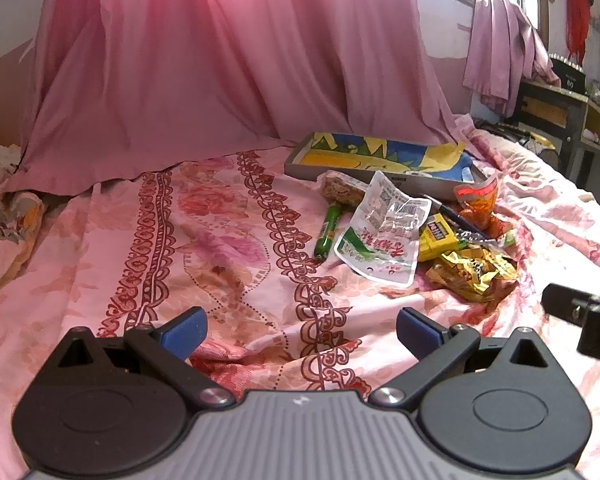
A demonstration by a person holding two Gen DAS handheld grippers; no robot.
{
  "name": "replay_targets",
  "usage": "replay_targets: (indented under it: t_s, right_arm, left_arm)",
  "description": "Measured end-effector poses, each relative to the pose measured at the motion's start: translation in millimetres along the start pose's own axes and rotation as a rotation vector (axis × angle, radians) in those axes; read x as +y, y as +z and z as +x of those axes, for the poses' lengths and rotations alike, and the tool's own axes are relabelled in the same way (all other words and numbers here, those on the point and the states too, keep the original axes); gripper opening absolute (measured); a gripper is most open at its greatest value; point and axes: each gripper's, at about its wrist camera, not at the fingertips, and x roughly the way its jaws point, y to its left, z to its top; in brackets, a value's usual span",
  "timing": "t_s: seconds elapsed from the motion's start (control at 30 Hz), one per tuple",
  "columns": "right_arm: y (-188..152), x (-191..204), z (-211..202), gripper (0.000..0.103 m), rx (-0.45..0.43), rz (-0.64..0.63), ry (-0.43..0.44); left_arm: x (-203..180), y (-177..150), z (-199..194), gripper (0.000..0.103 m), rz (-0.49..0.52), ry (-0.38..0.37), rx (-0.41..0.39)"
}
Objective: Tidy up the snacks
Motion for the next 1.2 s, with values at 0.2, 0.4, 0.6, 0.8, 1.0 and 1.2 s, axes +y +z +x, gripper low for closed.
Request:
replay_targets:
  t_s: [0.2, 0.4, 0.6, 0.8, 1.0, 1.2]
  right_arm:
    - [11.2, -3.6, 1.6, 0.102, -0.023, 0.0, -0.008]
    - [21.1, -8.5, 7.5, 0.102, -0.04, -0.053, 0.066]
    - [34.6, -22.7, 31.7, 0.103, 0.034, -0.036, 0.098]
    - [38.9, -30.9, 56.9, 0.103, 0.116, -0.045, 0.102]
    - [39.6, -30.4, 73.1, 0.103, 0.162, -0.082, 0.138]
    - [42.5, -31.2, 82.6, 0.103, 0.188, -0.101, 0.183]
  left_arm:
    - [-1.5, 6.2, 10.3, 0.103, 0.015, -0.005, 0.04]
    - [-4.1, 17.2, 24.8, 0.103, 0.016, 0.049, 0.083]
    - [-10.8, 28.4, 40.7, 0.103, 0.065, 0.161, 0.151]
    - [-18.3, 36.5, 60.6, 0.103, 0.082, 0.231, 0.246]
    - [-29.5, 42.8, 74.9, 0.103, 0.109, 0.259, 0.283]
    - [-39.5, 50.8, 91.3, 0.103, 0.124, 0.248, 0.291]
